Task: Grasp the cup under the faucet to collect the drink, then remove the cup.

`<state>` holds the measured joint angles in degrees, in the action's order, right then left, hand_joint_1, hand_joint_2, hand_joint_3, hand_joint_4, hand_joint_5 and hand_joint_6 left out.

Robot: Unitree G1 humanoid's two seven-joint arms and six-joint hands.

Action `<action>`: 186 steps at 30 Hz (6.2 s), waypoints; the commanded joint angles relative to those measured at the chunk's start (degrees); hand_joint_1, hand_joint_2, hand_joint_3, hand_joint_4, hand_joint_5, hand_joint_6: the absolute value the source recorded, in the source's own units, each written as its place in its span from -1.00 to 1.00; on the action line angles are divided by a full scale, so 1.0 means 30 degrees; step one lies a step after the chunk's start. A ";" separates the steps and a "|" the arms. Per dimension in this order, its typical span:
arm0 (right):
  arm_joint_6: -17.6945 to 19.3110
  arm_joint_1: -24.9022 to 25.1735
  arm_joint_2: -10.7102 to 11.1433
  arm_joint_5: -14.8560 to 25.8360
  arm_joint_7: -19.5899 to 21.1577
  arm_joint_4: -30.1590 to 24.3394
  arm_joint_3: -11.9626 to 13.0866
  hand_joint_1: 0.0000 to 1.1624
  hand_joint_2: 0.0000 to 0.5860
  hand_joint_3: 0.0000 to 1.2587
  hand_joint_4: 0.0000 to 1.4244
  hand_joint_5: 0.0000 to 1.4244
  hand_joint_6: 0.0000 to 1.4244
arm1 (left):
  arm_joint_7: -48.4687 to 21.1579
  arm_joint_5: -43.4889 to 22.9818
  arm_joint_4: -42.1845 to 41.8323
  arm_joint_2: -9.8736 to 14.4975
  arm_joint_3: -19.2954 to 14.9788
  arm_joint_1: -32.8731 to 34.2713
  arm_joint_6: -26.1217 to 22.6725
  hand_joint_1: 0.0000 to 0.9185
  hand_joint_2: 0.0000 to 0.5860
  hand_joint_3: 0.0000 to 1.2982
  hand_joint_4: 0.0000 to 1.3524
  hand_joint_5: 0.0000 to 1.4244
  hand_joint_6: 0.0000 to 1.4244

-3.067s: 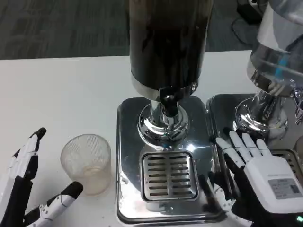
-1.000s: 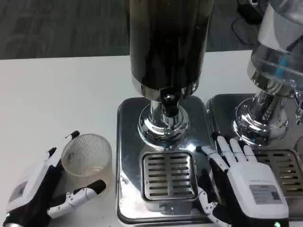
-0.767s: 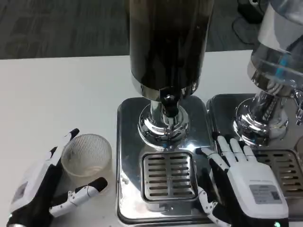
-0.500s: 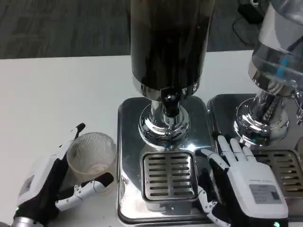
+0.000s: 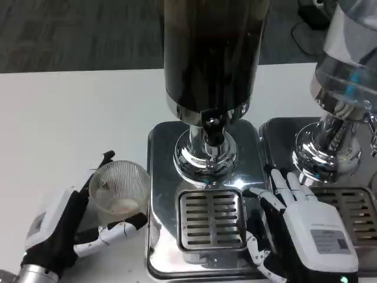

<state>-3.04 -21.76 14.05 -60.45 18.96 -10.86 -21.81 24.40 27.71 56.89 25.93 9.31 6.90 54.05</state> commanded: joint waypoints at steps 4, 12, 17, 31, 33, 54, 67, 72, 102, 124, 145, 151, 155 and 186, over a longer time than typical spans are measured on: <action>-0.0073 0.0148 0.0073 0.0466 0.0106 0.0295 0.0110 -0.12 0.91 -0.48 -0.97 -1.00 -0.84 | 0.2399 0.1460 -0.0431 0.0128 0.0481 -0.0459 0.0139 0.03 -0.56 -0.68 -0.65 -0.40 -0.57; -0.0019 0.0341 0.0125 0.0674 0.0202 0.0533 0.0103 -0.13 0.90 -0.48 -0.97 -1.00 -0.83 | 0.4513 0.2613 -0.0828 0.0179 0.0475 -0.0651 0.0047 0.01 -0.54 -0.64 -0.61 -0.36 -0.56; -0.0001 0.0414 0.0170 0.0722 0.0165 0.0558 0.0111 -0.13 0.89 -0.48 -0.97 -1.00 -0.83 | 0.5780 0.3063 -0.1045 0.0138 0.0416 -0.0743 0.0074 0.01 -0.53 -0.64 -0.61 -0.35 -0.55; -0.0012 0.0406 0.0332 0.0874 0.0153 0.0483 0.0235 -0.14 0.88 -0.48 -0.97 -0.99 -0.82 | 0.7008 0.3603 -0.1078 -0.0028 0.0658 -0.0581 0.0019 -0.01 -0.51 -0.62 -0.57 -0.32 -0.54; 0.0001 0.0408 0.0326 0.0857 0.0199 0.0497 0.0229 -0.14 0.88 -0.48 -0.97 -0.99 -0.82 | 0.7093 0.3687 -0.1192 0.0009 0.0728 -0.0546 0.0089 -0.01 -0.51 -0.62 -0.57 -0.32 -0.54; -0.0340 0.0397 -0.0032 0.0642 0.0437 0.0492 0.0221 -0.15 0.88 -0.49 -0.97 -0.99 -0.80 | 0.6908 0.3626 -0.1981 -0.0216 0.1149 0.0605 0.0953 -0.03 -0.46 -0.60 -0.56 -0.31 -0.54; -0.0823 -0.0289 -0.0242 0.0430 0.0587 -0.0152 0.0042 -0.15 0.88 -0.50 -0.97 -0.99 -0.80 | 0.5381 0.3927 -0.1785 -0.0918 0.2754 0.2019 0.2111 -0.07 -0.45 -0.59 -0.54 -0.31 -0.51; -0.1092 -0.0553 -0.0415 0.0262 0.0658 -0.0479 -0.0037 -0.15 0.88 -0.50 -0.97 -0.99 -0.80 | 0.4674 0.3830 -0.1243 -0.1381 0.3228 0.2778 0.2316 -0.11 -0.44 -0.58 -0.54 -0.31 -0.51; -0.1752 -0.0764 -0.0490 0.0228 0.0012 -0.1306 0.0077 -0.15 0.88 -0.50 -0.97 -0.99 -0.80 | 0.6174 0.5283 0.3175 -0.3885 0.6519 0.6128 0.0920 -0.32 -0.49 -0.58 -0.54 -0.31 -0.51; -0.1293 -0.0278 0.0201 0.1015 -0.0308 -0.1101 0.0303 -0.15 0.88 -0.50 -0.97 -0.99 -0.80 | 0.8492 0.6218 0.1065 -0.1839 0.7041 0.4560 -0.0290 -0.36 -0.62 -0.81 -0.80 -0.45 -0.61; -0.1178 -0.0165 0.0266 0.1510 -0.0004 -0.0677 0.0616 -0.15 0.88 -0.50 -0.97 -0.99 -0.80 | 0.8133 0.5582 -0.0734 -0.0070 0.5702 0.2561 -0.0348 -0.49 -0.67 -0.84 -0.79 -0.46 -0.59; -0.1194 -0.0152 0.0370 0.1630 -0.0029 -0.0727 0.0875 -0.15 0.88 -0.50 -0.97 -0.99 -0.80 | 0.7989 0.4855 -0.1726 0.0675 0.4670 0.1396 0.0358 -0.59 -0.66 -0.84 -0.79 -0.43 -0.60; -0.1158 -0.0178 0.0662 0.1606 -0.0085 -0.1077 0.1218 -0.15 0.88 -0.50 -0.97 -0.99 -0.80 | 0.7634 0.4375 -0.2344 0.1008 0.3985 0.0591 0.0414 -0.62 -0.66 -0.83 -0.80 -0.43 -0.61; 0.1771 -0.1672 0.4308 0.0605 0.0343 -0.0744 0.2370 -0.45 0.91 -1.00 -1.00 -1.00 -1.00 | -0.7436 -1.0249 -1.2518 0.2642 -0.1404 -0.2793 0.1934 -1.00 -0.32 -1.00 -1.00 -1.00 -1.00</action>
<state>1.89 -27.12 27.52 -59.09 19.16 -13.76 -14.92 6.67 1.42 22.48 32.93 5.83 -1.00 59.67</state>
